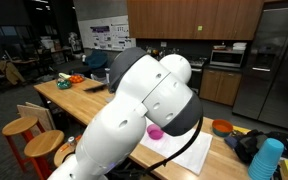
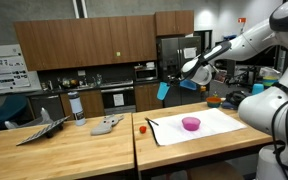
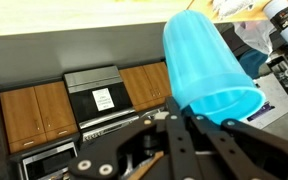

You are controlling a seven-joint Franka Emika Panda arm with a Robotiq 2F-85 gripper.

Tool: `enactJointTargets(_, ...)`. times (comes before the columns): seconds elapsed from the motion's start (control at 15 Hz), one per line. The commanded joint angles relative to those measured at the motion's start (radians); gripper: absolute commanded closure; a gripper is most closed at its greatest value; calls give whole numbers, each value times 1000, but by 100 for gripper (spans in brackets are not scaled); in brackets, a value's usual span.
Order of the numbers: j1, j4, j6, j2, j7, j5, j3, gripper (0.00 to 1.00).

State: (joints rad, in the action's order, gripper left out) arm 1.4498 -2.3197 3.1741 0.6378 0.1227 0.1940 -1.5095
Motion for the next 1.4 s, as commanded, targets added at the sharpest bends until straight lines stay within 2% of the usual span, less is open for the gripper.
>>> enactJointTargets(0.0, -57, -39, 5, 10, 1, -17, 26, 99)
enactJointTargets(0.47, -144, -67, -39, -24, 3, -15, 70, 99)
enactJointTargets(0.8, -127, -66, -87, -33, 34, -10, 62, 99)
enactJointTargets(1.33, -85, -89, -73, -34, 85, 5, 72, 99)
